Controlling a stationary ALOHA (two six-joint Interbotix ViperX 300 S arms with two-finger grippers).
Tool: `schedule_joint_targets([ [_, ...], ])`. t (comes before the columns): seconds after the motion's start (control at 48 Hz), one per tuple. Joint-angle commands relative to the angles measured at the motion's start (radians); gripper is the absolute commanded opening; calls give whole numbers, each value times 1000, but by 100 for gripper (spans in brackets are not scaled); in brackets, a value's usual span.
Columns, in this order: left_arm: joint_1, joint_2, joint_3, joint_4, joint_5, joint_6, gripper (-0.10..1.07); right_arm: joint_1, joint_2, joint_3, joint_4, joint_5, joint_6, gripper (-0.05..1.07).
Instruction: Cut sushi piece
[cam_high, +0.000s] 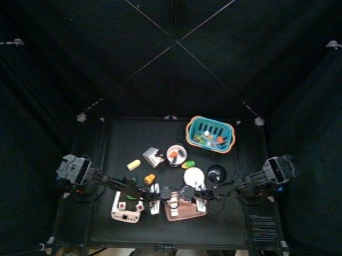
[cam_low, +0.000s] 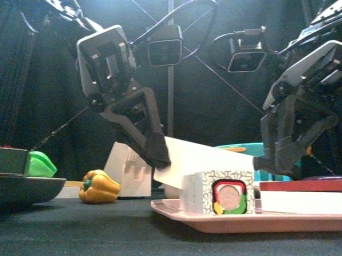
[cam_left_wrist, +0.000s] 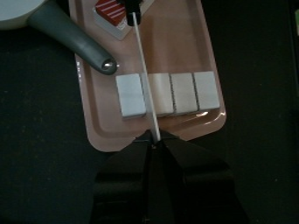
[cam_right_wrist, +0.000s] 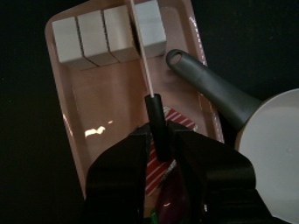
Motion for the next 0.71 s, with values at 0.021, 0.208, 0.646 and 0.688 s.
schedule_joint_targets([
  [0.021, 8, -8, -31, 11, -12, 2, 55, -5, -3, -28, -3, -5, 3, 63],
  [0.208, 9, -8, -34, 29, -14, 2, 54, -5, -2, -35, -5, -5, 0, 63],
  [0.646, 9, -5, -11, 32, -12, 2, 37, -6, -2, -48, -5, -5, 2, 53],
  [0.688, 9, -5, -8, 34, -14, 2, 35, -6, -2, -49, -2, -5, 2, 52],
])
